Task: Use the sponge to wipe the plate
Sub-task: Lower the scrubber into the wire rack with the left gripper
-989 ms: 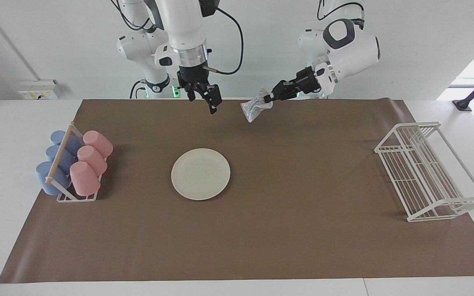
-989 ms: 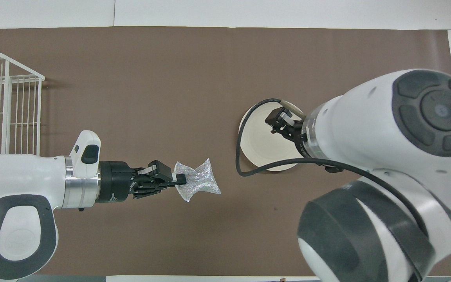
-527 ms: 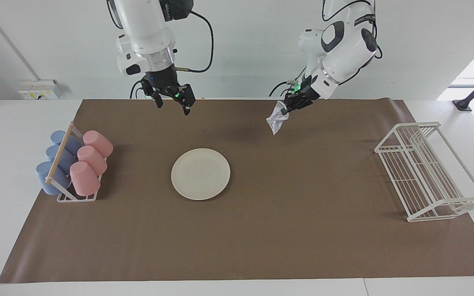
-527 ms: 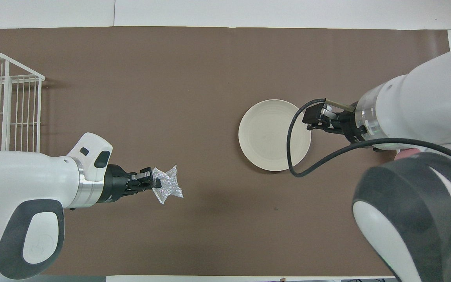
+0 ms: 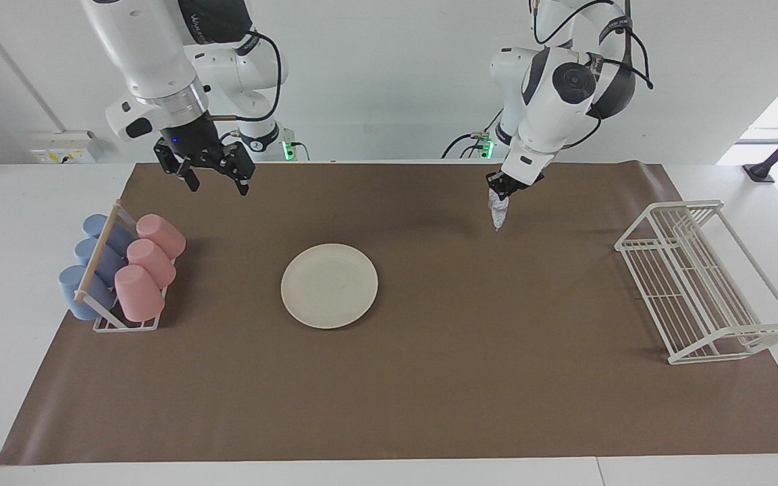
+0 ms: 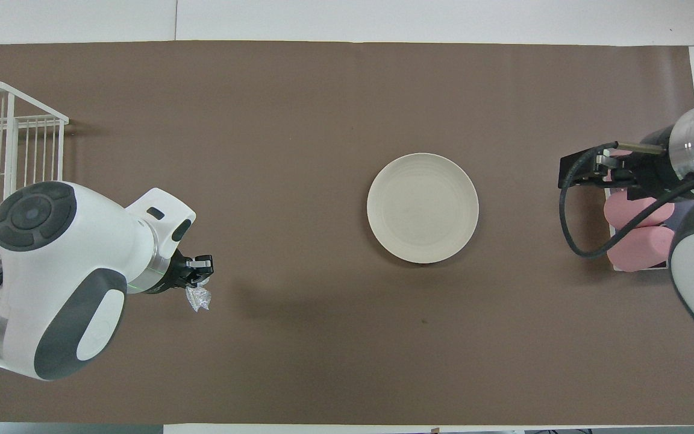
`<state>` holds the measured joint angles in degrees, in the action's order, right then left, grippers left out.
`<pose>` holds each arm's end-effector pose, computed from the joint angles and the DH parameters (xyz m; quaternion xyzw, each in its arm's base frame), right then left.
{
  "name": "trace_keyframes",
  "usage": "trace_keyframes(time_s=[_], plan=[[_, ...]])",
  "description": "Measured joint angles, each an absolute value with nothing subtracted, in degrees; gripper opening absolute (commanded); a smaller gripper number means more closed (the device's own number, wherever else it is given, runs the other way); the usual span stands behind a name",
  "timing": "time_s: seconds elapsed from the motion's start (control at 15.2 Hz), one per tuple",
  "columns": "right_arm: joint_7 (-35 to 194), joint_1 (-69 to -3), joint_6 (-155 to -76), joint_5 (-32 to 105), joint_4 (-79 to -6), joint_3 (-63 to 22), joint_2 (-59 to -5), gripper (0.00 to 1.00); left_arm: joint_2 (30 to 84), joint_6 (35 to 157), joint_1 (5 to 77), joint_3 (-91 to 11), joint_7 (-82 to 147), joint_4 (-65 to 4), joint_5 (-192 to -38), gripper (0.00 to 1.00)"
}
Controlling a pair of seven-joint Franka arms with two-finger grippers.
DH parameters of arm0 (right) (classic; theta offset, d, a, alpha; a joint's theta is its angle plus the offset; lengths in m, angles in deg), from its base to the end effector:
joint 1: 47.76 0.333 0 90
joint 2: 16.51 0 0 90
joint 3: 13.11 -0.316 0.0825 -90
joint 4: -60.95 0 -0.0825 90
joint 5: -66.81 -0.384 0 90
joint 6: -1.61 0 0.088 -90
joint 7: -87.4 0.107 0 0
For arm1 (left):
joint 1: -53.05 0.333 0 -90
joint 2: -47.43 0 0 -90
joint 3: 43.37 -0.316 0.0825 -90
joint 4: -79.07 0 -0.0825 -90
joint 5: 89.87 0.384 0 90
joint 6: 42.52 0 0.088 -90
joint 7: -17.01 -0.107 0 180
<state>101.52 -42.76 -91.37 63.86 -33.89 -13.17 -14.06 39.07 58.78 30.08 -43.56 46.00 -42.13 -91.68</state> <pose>0.5425 0.0533 0.6127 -0.9964 0.0802 -0.0008 0.0262 0.4474 -0.1909 0.4622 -0.9931 -0.0585 0.0971 0.0301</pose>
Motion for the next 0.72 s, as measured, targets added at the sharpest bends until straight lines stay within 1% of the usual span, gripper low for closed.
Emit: trace_keyframes(time_s=[0.2,0.33,0.53,0.72], plan=[[93.62,-47.36,-88.65,63.83,-32.31,-13.15,-14.04,1.0,43.53,50.67,30.08,-43.49,47.51,-34.98,-83.89,0.0],[90.42,-49.61,-86.58,63.83,-31.77,-13.15,-14.04,1.0,45.62,46.63,30.05,-43.41,48.0,-32.11,-78.32,0.0],[86.43,-51.26,-86.19,63.84,-31.74,-13.12,-14.07,1.0,47.83,42.42,29.41,-43.22,50.14,-30.61,-69.44,0.0],[85.42,-51.41,-86.19,63.86,-31.81,-12.13,-14.12,1.0,49.22,38.77,29.23,-42.95,50.9,-29.68,-59.96,0.0]])
